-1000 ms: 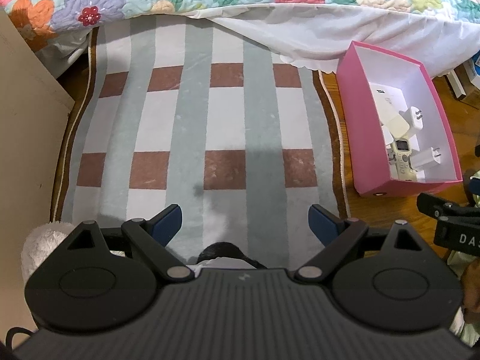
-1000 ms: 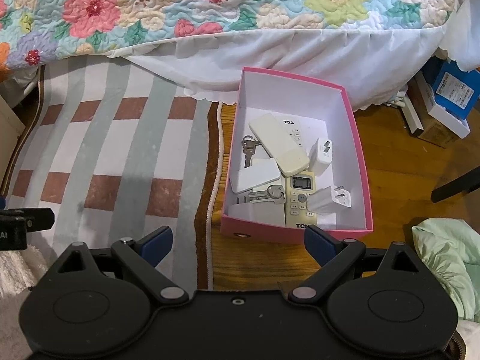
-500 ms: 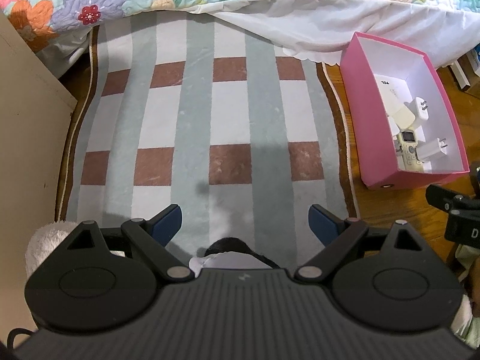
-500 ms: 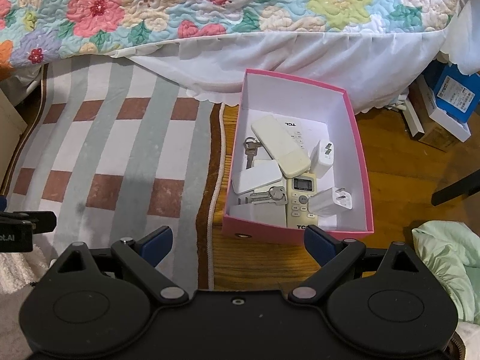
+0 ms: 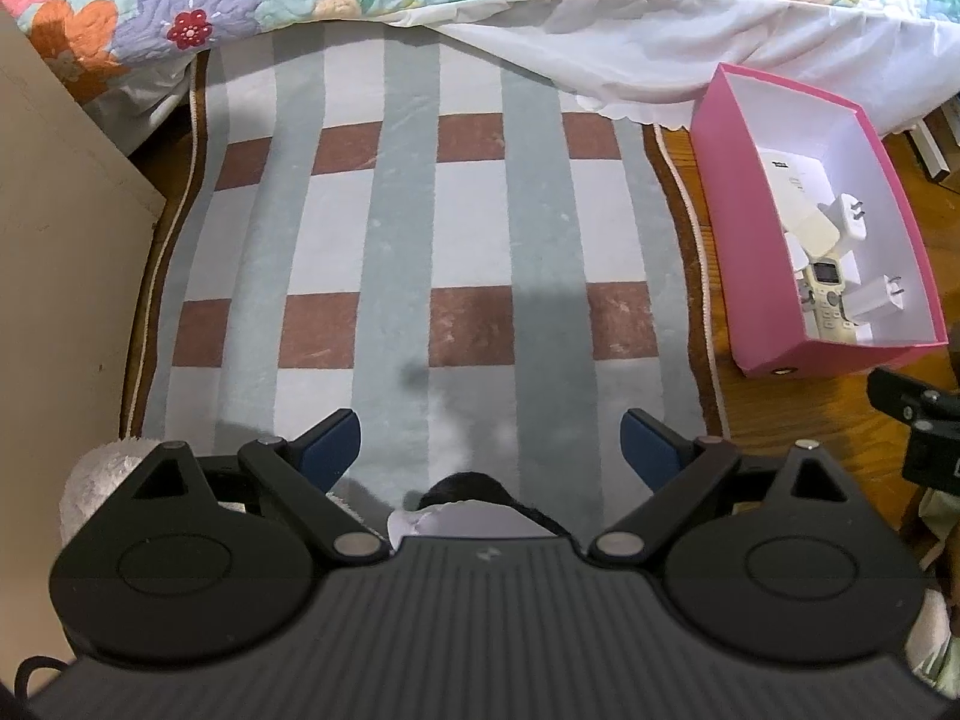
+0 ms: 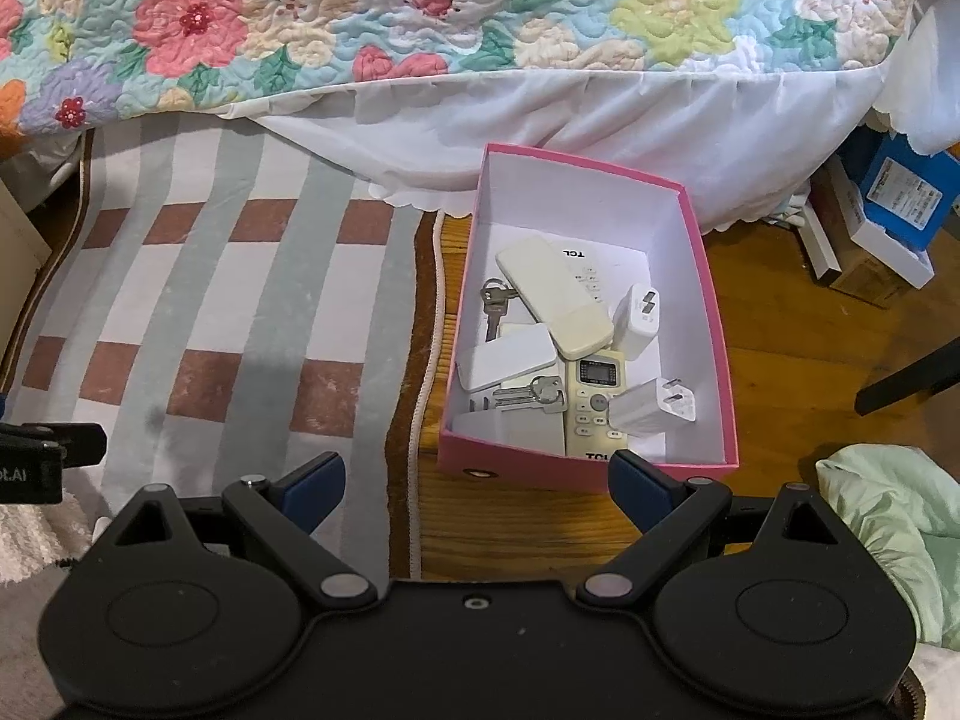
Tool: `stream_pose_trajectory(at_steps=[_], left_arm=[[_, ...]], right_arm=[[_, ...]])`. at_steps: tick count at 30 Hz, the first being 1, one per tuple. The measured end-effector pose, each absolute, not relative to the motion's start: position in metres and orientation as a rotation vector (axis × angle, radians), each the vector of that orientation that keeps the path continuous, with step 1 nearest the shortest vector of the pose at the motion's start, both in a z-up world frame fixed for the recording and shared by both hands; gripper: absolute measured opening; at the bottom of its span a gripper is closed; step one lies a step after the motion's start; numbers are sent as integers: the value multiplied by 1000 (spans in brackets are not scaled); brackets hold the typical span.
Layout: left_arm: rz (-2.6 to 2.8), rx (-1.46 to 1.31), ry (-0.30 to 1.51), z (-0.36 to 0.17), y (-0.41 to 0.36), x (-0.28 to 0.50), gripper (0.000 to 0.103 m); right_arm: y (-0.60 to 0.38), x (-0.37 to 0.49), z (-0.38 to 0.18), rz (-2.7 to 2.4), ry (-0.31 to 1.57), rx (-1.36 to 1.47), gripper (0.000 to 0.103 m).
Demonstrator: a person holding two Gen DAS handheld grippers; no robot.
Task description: Organize rigid objects
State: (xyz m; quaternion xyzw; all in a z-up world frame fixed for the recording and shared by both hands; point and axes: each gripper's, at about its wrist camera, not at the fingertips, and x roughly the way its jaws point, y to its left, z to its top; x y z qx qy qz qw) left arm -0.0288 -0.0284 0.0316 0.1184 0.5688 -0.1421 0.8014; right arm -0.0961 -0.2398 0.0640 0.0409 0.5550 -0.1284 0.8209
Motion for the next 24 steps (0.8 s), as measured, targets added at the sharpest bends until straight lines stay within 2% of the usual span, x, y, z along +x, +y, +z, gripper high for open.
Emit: stream_pose_trajectory(at_steps=[14,18,24], left_arm=[[-299,290,1214,33,-31,-30,94],[-311,298,1214,32,-32,-31,100],[-306,300,1210,33,-33,-31,100]], right_arm=[[-241,-96,65,-274,1176,87,96],[-241,-96,65,-273,1176,88,96],[-242,-97,64,-272,1174,88,96]])
